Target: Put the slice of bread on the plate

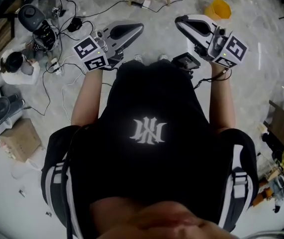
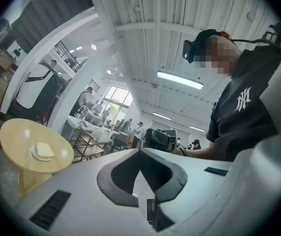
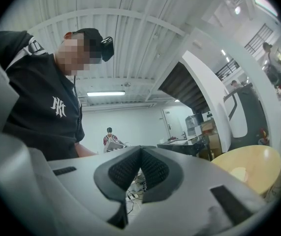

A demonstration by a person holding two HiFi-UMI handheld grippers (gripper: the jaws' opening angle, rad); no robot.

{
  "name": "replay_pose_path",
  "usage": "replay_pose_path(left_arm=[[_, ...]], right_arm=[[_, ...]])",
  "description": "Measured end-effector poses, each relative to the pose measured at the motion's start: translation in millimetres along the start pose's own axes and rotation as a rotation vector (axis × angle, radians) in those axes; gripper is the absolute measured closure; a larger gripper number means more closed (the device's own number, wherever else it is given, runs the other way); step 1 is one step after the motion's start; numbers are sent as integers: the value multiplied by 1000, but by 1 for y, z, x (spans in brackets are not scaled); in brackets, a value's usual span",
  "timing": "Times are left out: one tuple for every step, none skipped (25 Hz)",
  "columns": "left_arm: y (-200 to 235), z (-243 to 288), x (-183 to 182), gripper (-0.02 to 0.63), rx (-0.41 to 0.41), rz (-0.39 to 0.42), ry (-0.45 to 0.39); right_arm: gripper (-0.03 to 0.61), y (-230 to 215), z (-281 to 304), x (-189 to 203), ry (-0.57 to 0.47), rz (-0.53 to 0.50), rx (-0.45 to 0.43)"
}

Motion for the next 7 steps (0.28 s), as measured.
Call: replay_pose_path(left_arm=[[-1,1,1,606,0,0,2],[-1,1,1,606,0,0,3],[-2,1,1,606,0,0,4],[-3,1,2,606,0,1,4],[-3,1,2,606,-1,1,5],[-4,1,2,606,-1,2,5],[-5,1,3,606,-1,3,6]], right_arm=[[577,0,0,0,0,0,-2],[575,0,0,0,1,0,-4],[575,0,0,1,1,0,-5],[575,1,-1,1,2,-1,-6],[575,1,-1,0,2,-2,-6],[575,1,-1,0,2,-3,-7],[575,1,-1,0,2,-4,-7]])
Point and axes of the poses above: the fingertips, and each gripper's own axes: z forward along the fingers, y to its left, x out of its underside, the point moved 9 cm from there along -z, backward along the fingers, and after that the axes turned 6 degrees about -y, right-handed, at the moved point
